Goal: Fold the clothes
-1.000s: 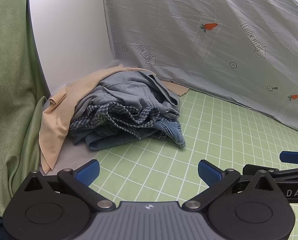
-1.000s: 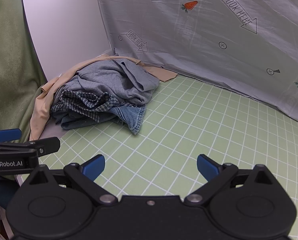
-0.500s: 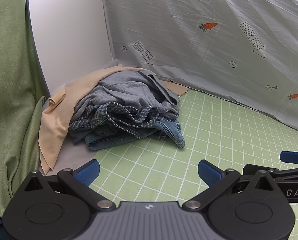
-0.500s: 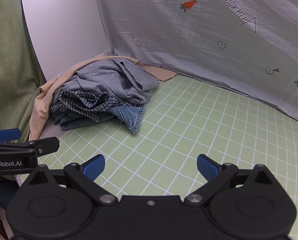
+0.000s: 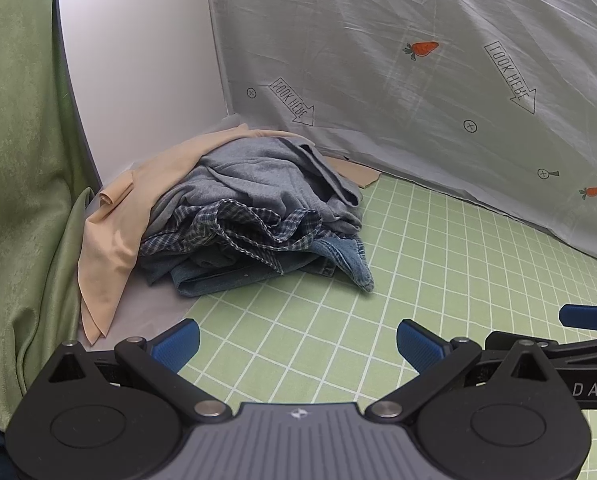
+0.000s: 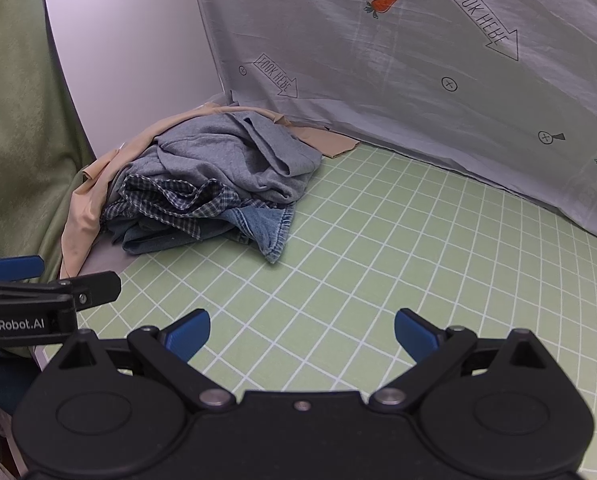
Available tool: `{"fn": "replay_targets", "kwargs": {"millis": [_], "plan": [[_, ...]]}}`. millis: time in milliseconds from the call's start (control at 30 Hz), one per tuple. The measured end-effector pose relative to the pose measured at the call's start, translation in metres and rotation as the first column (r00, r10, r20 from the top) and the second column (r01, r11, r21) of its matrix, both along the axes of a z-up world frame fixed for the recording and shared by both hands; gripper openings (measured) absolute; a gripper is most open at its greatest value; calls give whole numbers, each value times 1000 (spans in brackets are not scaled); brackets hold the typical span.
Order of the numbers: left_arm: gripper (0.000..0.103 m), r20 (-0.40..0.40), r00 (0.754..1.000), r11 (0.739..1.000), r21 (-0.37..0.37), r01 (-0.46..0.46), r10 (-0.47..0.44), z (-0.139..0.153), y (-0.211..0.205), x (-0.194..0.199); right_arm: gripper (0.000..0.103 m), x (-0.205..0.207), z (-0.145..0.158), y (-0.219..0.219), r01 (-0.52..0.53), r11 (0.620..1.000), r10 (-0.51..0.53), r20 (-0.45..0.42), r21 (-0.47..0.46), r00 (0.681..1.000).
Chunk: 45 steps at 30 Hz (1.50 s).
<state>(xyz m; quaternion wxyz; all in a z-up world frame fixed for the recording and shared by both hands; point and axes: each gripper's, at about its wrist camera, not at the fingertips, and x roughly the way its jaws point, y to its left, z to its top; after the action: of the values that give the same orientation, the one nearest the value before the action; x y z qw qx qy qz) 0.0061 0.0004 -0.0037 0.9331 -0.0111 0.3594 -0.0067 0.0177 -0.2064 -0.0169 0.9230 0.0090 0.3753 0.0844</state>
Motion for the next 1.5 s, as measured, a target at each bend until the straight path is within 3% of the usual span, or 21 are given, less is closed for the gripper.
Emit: {"fn": "replay_targets", "kwargs": {"millis": [233, 467, 733, 967, 1067, 1133, 1400, 1500], "plan": [[103, -18, 999, 999, -5, -42, 42, 5, 8, 19, 100, 23, 7, 3, -8, 1000, 8, 9, -7, 1000], [103, 21, 994, 994, 7, -106, 106, 18, 37, 62, 100, 82, 28, 16, -34, 999, 35, 57, -12, 998], [103, 22, 969, 967, -71, -243, 245, 31, 111, 150, 100, 180, 44, 54, -72, 997, 74, 108, -20, 991], [101, -56, 956, 957, -20, -290, 288, -1, 150, 242, 98, 281, 32, 103, -91, 995, 94, 111, -31, 989], [89, -120, 945, 950, -33, -310, 305, -24, 161, 272, 91, 324, 20, 127, -106, 992, 113, 110, -68, 987], [84, -142, 936, 943, -40, -329, 321, -36, 167, 284, 80, 349, 8, 141, -128, 987, 137, 95, -99, 986], [78, -144, 926, 933, -44, -357, 348, -49, 170, 295, 57, 413, -31, 161, -239, 957, 251, 58, -161, 966], [76, -144, 923, 929, -46, -367, 358, -53, 171, 299, 53, 425, -40, 166, -279, 946, 291, 52, -162, 955]]}}
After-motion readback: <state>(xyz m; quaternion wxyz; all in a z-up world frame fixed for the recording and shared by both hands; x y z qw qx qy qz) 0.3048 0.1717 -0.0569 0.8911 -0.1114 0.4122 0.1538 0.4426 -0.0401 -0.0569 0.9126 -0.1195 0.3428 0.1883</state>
